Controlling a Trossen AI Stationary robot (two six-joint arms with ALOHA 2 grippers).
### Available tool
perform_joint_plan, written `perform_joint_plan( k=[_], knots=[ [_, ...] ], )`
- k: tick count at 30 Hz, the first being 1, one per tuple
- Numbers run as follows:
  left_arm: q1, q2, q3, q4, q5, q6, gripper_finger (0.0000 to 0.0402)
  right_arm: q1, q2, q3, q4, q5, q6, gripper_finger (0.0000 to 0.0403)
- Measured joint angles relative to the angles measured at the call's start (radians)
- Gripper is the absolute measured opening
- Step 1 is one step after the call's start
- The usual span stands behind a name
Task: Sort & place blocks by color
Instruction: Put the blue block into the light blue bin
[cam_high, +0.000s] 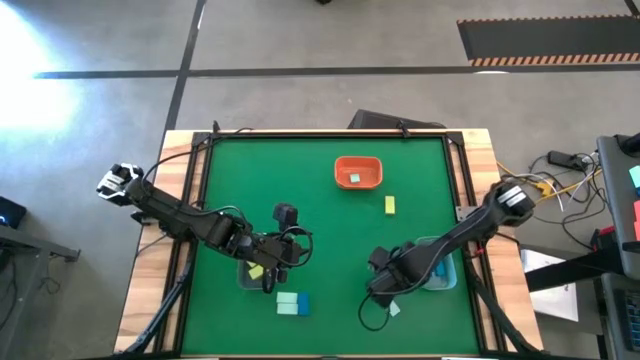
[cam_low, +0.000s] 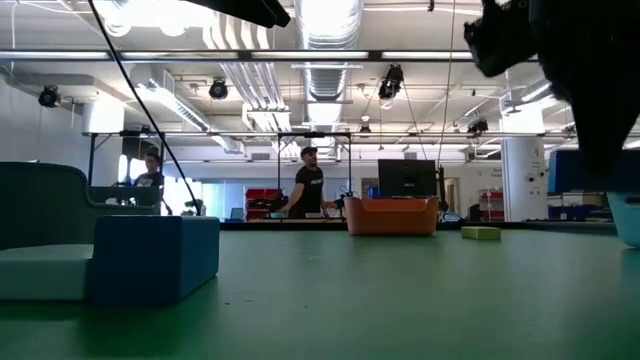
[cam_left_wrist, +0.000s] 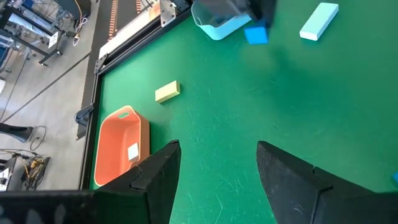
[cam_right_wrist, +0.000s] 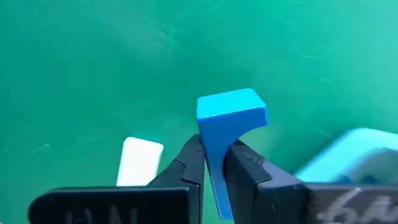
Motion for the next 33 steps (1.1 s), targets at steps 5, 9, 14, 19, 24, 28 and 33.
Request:
perform_joint_plan(
  k=[5, 9, 14, 19, 24, 28, 33],
  knots=[
    [0.0, 0.0, 0.0, 0.0, 0.0, 0.0, 0.0194, 0.003, -0.106, 0.0, -0.12, 0.018, -0.008, 0.0027],
    [0.0, 0.0, 0.0, 0.0, 0.0, 0.0, 0.0194, 0.023, -0.174, -0.002, -0.254, 0.01, -0.065, 0.0027],
    [0.0, 0.0, -0.002, -0.001, 0.0, 0.0, 0.0194, 0.066, -0.249, -0.057, -0.282, 0.01, -0.217, 0.0028],
    [0.0, 0.0, -0.002, -0.001, 0.0, -0.005, 0.0194, 0.081, -0.289, -0.154, -0.276, 0.011, -0.296, 0.0028],
    [0.0, 0.0, -0.003, -0.001, 0.0, -0.016, 0.0194, 0.082, -0.295, -0.265, -0.273, 0.011, -0.342, 0.0028],
    [0.0, 0.0, -0.003, -0.001, 0.0, -0.016, 0.0194, 0.081, -0.292, -0.321, -0.242, 0.012, -0.371, 0.0028],
    [0.0, 0.0, -0.003, -0.001, 0.0, -0.019, 0.0194, 0.081, -0.293, -0.343, -0.208, 0.019, -0.387, 0.0029]
  ],
)
